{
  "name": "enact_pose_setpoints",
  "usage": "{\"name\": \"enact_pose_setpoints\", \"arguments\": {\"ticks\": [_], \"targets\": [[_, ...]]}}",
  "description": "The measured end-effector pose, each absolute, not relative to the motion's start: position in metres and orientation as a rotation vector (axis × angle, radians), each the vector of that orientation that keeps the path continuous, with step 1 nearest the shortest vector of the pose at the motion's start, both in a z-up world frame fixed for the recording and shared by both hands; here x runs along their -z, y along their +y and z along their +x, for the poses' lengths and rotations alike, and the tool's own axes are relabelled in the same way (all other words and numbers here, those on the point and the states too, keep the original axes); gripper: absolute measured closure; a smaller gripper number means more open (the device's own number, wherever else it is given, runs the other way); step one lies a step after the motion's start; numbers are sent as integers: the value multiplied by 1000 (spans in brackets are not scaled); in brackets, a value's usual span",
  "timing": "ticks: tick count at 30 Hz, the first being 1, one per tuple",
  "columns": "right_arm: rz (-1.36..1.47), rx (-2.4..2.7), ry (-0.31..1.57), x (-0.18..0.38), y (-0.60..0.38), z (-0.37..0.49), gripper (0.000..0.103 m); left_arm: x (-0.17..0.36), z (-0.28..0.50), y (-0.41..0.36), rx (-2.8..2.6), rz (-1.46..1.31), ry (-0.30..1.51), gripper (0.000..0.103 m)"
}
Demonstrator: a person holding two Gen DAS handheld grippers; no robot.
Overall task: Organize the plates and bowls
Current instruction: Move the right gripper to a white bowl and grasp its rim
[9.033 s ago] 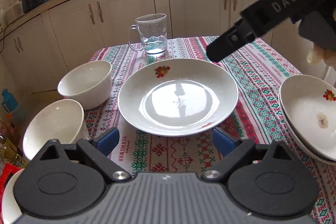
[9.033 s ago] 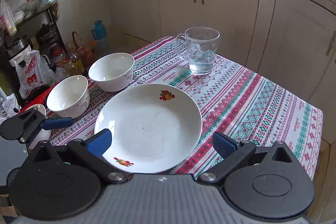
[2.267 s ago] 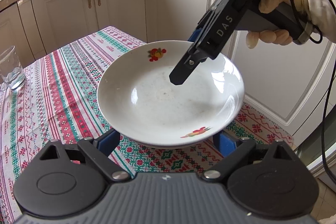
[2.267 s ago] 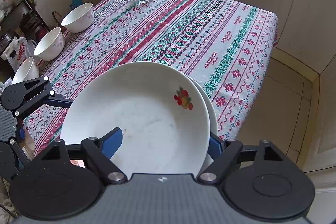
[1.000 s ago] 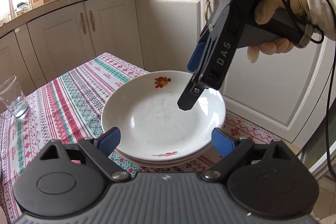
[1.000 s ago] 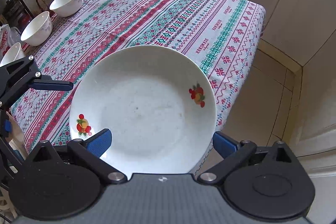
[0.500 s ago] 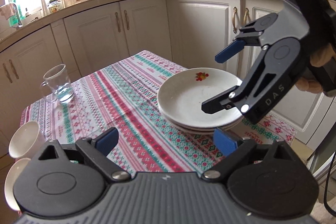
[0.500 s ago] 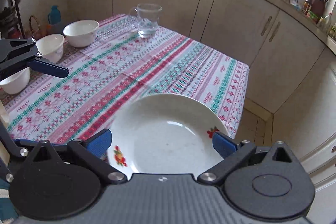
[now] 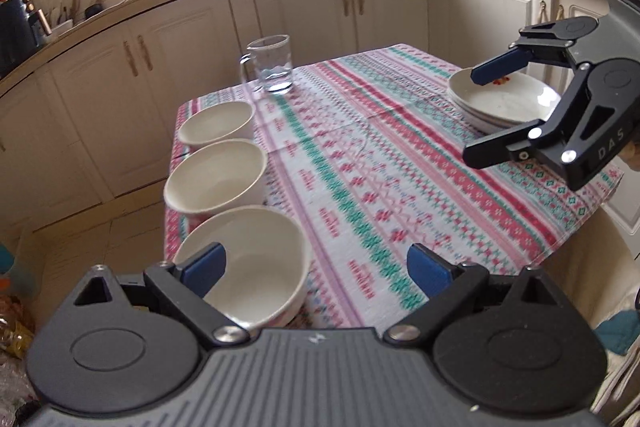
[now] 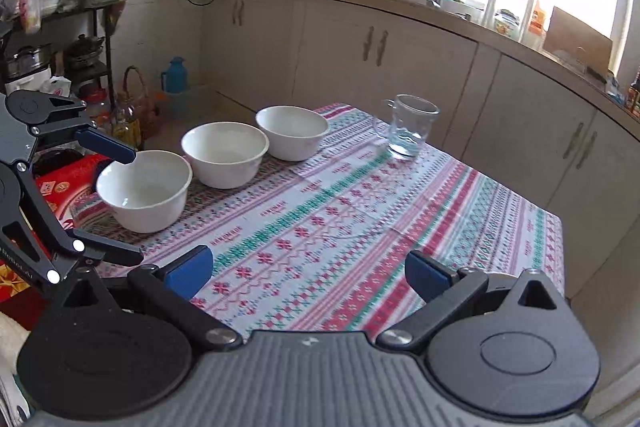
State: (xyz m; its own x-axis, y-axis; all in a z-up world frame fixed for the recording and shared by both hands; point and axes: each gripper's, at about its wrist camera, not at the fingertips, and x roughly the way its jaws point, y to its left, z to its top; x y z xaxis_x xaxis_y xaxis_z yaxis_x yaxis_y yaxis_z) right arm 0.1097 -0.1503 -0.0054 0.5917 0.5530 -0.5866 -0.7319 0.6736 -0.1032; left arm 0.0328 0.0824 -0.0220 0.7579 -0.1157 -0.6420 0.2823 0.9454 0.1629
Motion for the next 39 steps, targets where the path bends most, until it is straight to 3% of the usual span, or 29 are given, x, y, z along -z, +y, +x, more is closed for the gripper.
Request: {"name": "enact_pose_setpoints", "arguments": {"ticks": [14,32,39], "targets": [[-438,-989,637,36,-53,112,0,58,36,152,262,321,727,7],[-438,-1096,698,44,-11,128,0,71,57,156,419,353,706,10],[-401,-1120,723,47,-7,139,7,73,62,156,451,358,710,14]]}}
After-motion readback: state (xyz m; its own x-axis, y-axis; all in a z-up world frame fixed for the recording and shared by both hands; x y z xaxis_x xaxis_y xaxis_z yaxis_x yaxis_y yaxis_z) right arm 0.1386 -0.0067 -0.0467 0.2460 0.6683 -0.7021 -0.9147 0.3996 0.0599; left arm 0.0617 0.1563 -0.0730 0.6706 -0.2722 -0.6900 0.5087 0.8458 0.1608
